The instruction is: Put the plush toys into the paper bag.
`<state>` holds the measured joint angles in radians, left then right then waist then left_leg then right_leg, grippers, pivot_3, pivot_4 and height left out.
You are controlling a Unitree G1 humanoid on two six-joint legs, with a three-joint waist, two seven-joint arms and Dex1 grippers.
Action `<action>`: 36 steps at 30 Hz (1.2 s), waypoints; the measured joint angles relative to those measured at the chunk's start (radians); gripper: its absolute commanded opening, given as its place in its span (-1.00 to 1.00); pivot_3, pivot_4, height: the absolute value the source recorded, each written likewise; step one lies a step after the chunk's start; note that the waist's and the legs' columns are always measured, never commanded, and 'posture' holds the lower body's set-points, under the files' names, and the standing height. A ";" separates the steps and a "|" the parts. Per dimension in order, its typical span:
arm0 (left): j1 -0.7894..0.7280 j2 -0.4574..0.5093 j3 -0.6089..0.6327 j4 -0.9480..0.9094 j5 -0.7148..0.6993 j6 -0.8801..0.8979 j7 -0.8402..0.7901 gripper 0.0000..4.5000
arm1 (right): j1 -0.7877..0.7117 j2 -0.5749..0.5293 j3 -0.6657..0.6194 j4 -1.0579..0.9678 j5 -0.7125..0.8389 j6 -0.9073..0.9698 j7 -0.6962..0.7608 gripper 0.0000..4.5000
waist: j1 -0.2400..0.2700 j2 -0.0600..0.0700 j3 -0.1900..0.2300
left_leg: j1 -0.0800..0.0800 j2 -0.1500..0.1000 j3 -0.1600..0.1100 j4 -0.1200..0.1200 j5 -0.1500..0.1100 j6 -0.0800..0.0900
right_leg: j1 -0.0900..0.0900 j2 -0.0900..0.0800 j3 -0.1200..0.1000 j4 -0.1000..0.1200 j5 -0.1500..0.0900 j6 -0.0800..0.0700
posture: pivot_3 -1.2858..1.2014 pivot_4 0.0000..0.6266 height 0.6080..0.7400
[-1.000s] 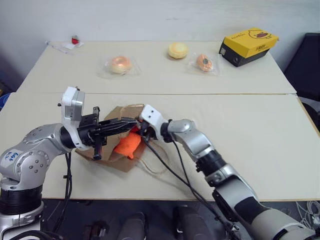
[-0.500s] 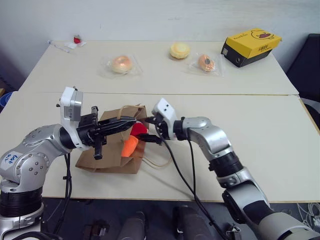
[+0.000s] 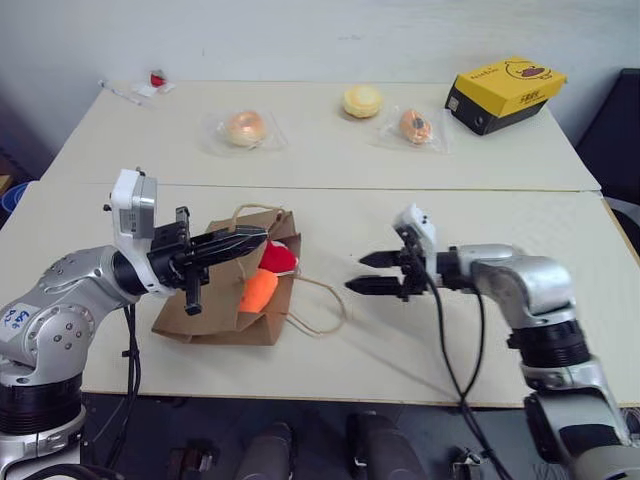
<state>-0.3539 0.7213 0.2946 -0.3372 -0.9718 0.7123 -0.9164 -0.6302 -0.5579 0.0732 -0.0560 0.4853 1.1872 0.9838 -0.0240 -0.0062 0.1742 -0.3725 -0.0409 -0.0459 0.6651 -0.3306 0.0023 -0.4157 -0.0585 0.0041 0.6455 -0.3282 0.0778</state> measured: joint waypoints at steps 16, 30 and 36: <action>-0.048 -0.033 0.002 -0.002 -0.014 0.001 0.052 -1.00 | 0.063 0.310 -0.237 -0.023 0.396 0.412 -0.527 0.99 | -0.010 -0.002 -0.001 | 0.003 0.001 0.001 -0.001 0.000 0.000 | 0.001 0.001 0.001 0.002 0.000 0.000 | 0.03 -0.52 1.00; -0.025 -0.031 0.004 -0.003 -0.013 0.001 0.050 -1.00 | -0.025 0.545 -0.487 0.101 0.369 0.417 -0.830 0.30 | -0.004 -0.002 -0.001 | 0.002 0.000 0.001 -0.001 0.000 0.000 | 0.001 0.001 0.001 0.006 0.000 0.000 | 0.03 -0.52 1.00; -0.025 -0.031 0.003 -0.003 -0.009 -0.002 0.048 -1.00 | -0.025 0.532 -0.516 0.096 0.404 0.423 -0.812 -0.62 | -0.006 -0.001 -0.001 | 0.000 0.000 0.001 -0.001 0.000 0.000 | -0.002 0.001 0.001 0.007 0.000 0.000 | 0.03 -0.52 1.00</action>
<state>-0.3790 0.6907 0.2980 -0.3399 -0.9805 0.7107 -0.8685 -0.6550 -0.0258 -0.4432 0.0396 0.8895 1.6107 0.1713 -0.0295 -0.0074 0.1733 -0.3722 -0.0410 -0.0449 0.6636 -0.3303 0.0022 -0.4175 -0.0578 0.0052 0.6526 -0.3282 0.0778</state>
